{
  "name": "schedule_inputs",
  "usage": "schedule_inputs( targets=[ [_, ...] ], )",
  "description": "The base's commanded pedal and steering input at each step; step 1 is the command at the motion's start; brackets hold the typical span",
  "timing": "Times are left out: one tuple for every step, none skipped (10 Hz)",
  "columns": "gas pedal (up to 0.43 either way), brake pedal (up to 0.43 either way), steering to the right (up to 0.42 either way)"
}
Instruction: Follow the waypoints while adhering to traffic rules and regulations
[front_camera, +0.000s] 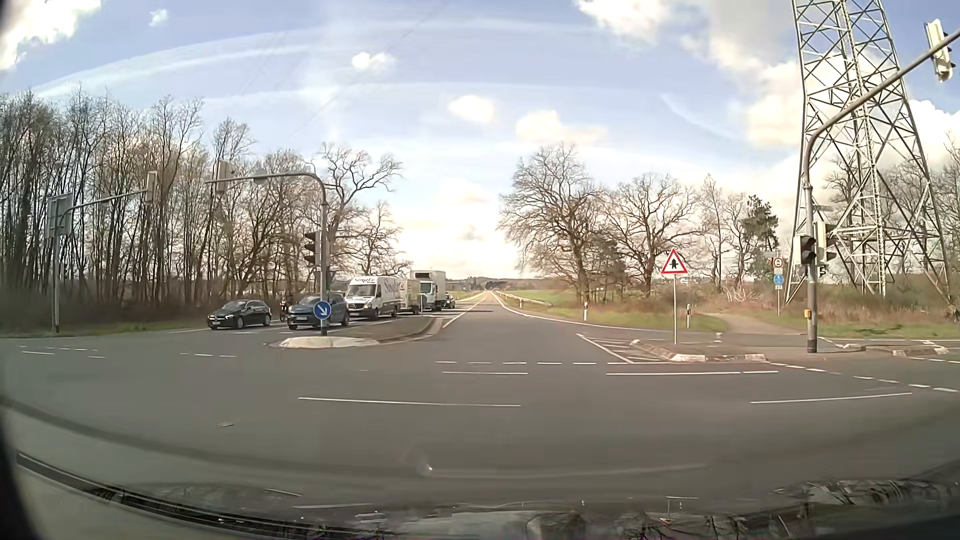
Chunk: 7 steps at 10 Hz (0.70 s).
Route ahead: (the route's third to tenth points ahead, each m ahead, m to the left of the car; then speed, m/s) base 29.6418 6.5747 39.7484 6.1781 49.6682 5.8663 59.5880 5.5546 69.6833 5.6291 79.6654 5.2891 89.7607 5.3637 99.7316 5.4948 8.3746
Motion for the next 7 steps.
schedule_inputs(
  targets=[
    [0.591,0.0,-0.014],
    [0.622,0.0,-0.013],
    [0.63,0.0,-0.013],
    [0.642,0.0,-0.013],
    [0.669,0.0,-0.013],
    [0.701,0.0,-0.013],
    [0.701,0.0,-0.013]
  ],
)
